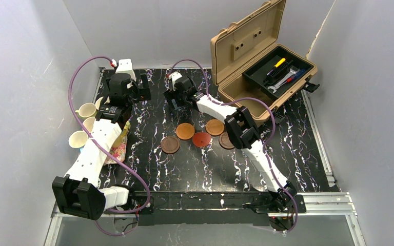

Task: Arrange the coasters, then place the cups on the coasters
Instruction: Move the coaster to the center of the board.

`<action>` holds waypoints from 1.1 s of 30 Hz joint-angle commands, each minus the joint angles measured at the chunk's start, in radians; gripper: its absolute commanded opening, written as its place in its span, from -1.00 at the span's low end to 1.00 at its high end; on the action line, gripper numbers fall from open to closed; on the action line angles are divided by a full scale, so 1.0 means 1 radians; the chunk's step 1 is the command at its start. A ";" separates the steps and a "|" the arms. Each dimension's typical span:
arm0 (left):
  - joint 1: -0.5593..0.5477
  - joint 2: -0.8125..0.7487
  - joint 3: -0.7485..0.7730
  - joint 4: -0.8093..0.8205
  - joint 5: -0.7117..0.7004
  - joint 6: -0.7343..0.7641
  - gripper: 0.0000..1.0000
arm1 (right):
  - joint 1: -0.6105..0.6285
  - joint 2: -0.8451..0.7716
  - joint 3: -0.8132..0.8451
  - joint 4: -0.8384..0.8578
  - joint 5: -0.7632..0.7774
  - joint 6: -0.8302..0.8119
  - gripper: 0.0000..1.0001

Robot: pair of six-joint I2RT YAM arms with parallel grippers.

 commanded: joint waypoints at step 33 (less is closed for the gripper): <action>-0.008 0.014 -0.002 0.008 0.021 -0.005 0.96 | 0.122 -0.099 -0.281 0.065 -0.252 -0.222 0.96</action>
